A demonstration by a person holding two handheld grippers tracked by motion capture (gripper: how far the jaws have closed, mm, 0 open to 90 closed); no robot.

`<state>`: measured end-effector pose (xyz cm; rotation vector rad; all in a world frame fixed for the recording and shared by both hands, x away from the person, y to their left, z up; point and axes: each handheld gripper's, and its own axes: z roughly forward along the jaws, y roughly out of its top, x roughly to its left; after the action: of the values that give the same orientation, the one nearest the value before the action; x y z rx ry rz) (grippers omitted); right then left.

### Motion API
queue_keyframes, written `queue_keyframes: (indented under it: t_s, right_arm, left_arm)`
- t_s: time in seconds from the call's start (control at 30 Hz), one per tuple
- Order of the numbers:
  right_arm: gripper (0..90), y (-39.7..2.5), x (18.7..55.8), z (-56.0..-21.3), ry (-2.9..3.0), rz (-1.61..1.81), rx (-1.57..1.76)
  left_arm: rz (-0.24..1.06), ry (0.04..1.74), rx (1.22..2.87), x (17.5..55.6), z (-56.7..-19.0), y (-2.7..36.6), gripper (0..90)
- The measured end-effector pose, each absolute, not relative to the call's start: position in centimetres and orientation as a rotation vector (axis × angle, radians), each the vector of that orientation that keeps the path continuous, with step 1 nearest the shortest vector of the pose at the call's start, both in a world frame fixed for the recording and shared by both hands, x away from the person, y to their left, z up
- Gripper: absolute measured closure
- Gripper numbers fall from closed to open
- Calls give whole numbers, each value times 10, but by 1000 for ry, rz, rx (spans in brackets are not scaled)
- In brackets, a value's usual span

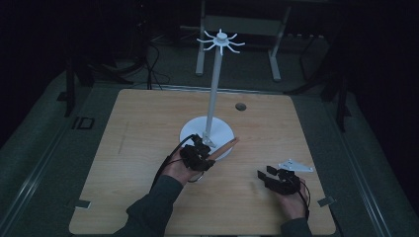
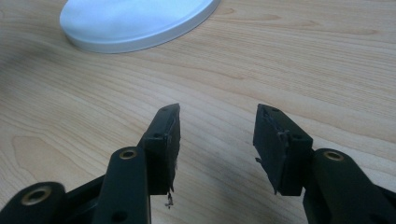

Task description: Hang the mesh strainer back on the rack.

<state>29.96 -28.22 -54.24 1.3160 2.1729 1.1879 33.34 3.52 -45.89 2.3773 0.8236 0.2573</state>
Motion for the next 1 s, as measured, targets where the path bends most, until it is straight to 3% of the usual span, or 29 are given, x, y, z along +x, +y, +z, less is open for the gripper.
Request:
queue_keyframes:
  t_s: [1.0]
  right_arm:
    - [504, -283, 300, -543, 2164, 1185, 1326]
  left_arm:
    - [388, 917, 2102, 329, -431, 53, 694]
